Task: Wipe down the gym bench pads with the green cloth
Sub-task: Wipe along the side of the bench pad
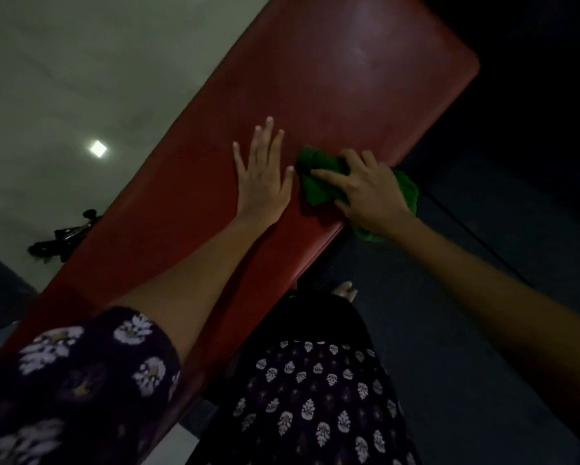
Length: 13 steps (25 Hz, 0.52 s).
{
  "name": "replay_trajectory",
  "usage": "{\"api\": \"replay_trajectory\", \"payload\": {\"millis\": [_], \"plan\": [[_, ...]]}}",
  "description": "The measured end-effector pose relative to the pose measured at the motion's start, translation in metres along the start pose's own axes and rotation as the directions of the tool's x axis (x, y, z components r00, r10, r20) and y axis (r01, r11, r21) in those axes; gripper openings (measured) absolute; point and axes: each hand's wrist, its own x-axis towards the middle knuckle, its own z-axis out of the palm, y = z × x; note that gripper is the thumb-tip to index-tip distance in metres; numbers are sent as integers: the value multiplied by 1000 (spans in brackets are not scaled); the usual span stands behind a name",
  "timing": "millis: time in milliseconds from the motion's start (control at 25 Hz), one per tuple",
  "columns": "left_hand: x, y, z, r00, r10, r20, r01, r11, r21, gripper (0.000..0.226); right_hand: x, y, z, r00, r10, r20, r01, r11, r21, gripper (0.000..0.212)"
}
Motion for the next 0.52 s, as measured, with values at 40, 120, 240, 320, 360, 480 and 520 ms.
{"api": "replay_trajectory", "payload": {"millis": [40,120,240,320,360,480,520], "plan": [[8,4,4,999,33,19,-34,999,37,59,8,20,-5,996,92,-16,-92,996,-6,54],[12,5,9,999,49,0,-49,996,70,57,20,48,-14,917,394,-62,-392,919,45,54],[11,10,9,999,-14,-48,14,1000,2,56,23,25,-11,828,556,-76,-539,826,163,57],[20,26,7,993,-97,-62,94,994,-47,57,12,12,-2,955,273,-112,-260,958,121,57],[27,37,6,992,-104,-69,100,993,-68,57,6,23,1,977,164,-136,-152,984,95,57],[62,79,11,995,63,-73,-71,991,-116,56,2,95,-2,841,508,-183,-428,835,346,59],[78,95,14,989,124,-76,-133,983,-124,55,1,122,-8,704,697,-132,-568,665,484,59]]}}
